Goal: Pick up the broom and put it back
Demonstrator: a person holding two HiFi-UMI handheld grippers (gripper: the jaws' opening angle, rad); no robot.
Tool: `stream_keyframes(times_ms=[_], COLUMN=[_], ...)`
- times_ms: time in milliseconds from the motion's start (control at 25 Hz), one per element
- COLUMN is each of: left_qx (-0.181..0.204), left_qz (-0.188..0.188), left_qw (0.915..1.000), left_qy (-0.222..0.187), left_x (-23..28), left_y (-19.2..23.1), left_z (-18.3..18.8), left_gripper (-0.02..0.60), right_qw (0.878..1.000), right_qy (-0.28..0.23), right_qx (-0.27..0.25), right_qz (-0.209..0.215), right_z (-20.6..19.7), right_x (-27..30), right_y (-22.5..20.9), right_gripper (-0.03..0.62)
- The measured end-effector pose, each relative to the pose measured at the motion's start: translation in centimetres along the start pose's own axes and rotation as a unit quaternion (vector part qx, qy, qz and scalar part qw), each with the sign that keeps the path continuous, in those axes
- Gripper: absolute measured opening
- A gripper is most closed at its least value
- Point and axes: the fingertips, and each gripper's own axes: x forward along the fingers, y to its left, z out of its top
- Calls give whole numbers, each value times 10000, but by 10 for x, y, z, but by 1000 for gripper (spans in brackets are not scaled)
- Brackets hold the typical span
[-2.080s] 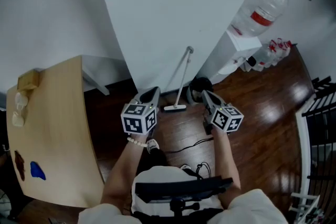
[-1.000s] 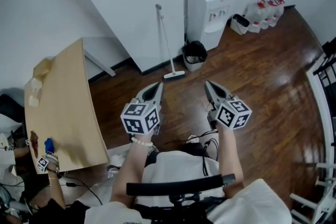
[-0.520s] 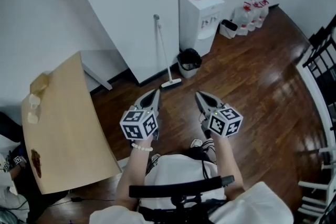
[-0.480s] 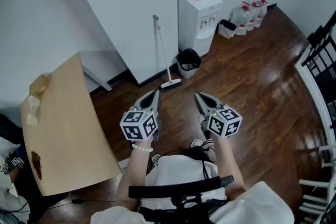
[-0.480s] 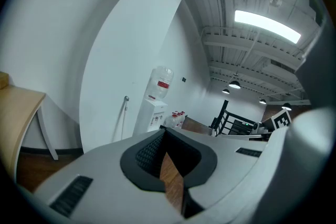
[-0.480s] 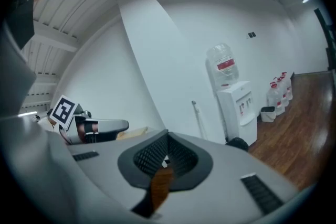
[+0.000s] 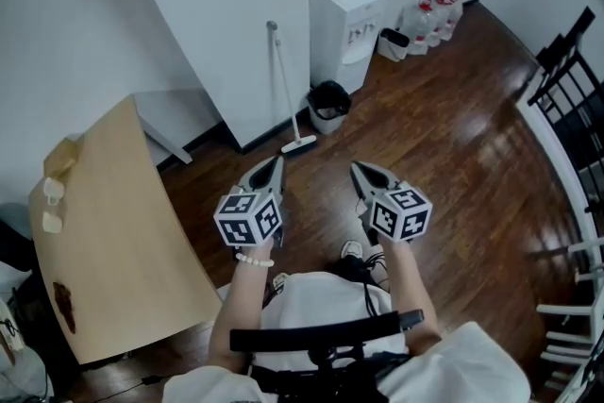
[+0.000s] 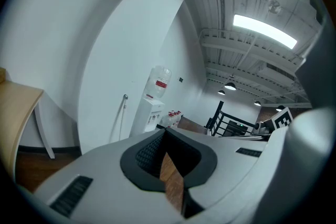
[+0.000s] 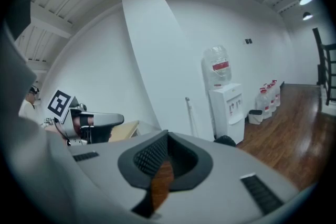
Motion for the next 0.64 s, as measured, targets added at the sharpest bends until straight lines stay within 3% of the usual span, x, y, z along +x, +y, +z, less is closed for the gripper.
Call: stream_keyframes(times_ms=[640], left_qx=[52], left_qz=[-62], left_qw=[9999], left_qy=[-75], left_x=[4], left_y=[-11], left_z=[7], left_gripper=[-6], right_qw=[9999], right_qy=[-93], right_qx=[-84], right_qz=[14], right_z=[12], right_x=[-5], right_y=[-2], right_gripper=[5])
